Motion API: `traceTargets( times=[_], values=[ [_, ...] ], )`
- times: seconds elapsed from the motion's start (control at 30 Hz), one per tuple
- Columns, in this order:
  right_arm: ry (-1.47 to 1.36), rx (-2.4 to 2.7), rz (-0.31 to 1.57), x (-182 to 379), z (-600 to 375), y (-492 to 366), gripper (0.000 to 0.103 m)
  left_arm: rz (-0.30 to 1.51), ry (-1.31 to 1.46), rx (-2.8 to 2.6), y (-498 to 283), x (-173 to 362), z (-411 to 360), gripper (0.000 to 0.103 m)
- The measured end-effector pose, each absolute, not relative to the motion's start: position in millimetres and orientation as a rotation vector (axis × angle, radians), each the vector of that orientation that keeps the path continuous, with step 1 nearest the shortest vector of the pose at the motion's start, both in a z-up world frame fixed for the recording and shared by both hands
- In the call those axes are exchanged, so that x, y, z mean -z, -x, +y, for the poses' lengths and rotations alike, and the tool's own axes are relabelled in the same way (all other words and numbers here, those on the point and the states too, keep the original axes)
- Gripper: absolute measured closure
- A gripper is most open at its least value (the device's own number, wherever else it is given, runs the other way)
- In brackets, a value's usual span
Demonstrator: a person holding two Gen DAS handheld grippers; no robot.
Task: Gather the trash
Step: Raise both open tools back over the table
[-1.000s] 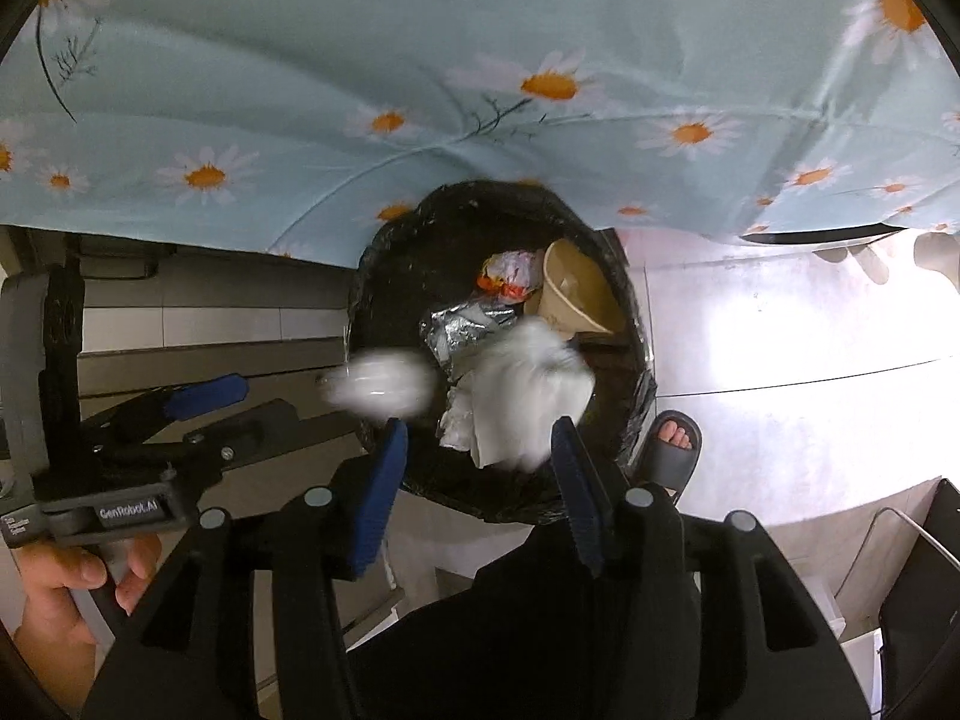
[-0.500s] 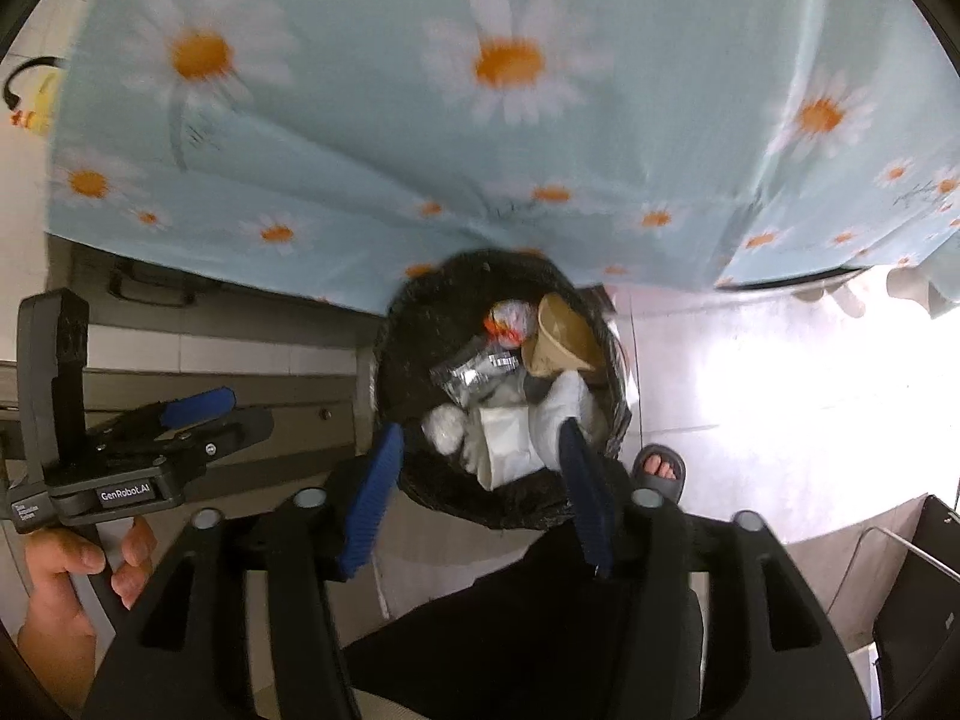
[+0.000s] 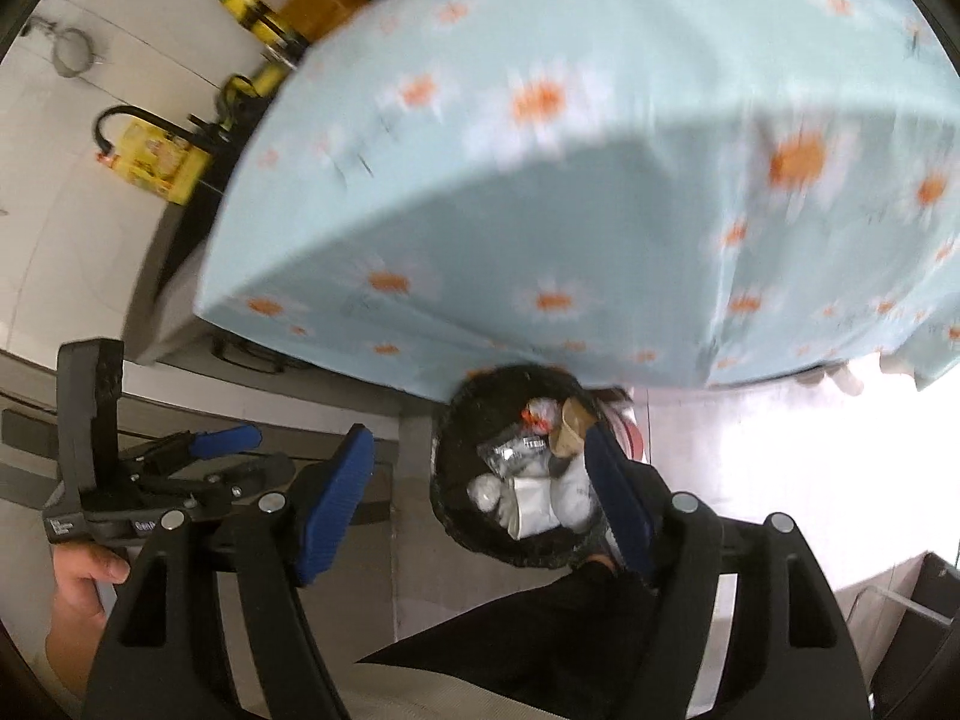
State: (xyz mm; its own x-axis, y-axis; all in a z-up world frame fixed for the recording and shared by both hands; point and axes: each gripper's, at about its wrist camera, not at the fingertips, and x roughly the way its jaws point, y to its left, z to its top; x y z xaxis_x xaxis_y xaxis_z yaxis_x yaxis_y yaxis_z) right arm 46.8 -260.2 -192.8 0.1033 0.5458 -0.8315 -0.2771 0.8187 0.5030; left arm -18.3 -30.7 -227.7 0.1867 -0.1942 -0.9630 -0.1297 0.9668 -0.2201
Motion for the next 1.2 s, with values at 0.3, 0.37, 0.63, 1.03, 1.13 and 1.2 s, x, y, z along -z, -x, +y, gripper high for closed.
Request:
traceTargets(
  times=[0.3, 0.37, 0.63, 1.03, 1.13, 1.2],
  values=[
    [-0.249, -0.642, 1.189, 111, -287, -69, 0.012, 1.204, 0.261, -0.013, 9, 136, -38, 0.021],
    [-0.241, -0.642, 1.168, 94, -290, -74, 0.01, 1.17, 0.245, -0.019, 7, 117, -43, 0.021],
    [-0.169, -0.625, 0.99, 17, -309, -83, 0.008, 1.034, 0.201, -0.034, -1, 48, -63, 0.016],
    [-0.099, -0.652, 0.826, -61, -318, -83, 0.005, 0.914, 0.161, -0.099, 0, -17, -88, 0.007],
    [-0.078, -0.657, 0.801, -76, -318, -82, 0.005, 0.891, 0.164, -0.098, 2, -28, -92, 0.007],
    [-0.069, -0.653, 0.784, -83, -319, -82, 0.005, 0.877, 0.153, -0.098, 4, -34, -96, 0.007]
  ],
)
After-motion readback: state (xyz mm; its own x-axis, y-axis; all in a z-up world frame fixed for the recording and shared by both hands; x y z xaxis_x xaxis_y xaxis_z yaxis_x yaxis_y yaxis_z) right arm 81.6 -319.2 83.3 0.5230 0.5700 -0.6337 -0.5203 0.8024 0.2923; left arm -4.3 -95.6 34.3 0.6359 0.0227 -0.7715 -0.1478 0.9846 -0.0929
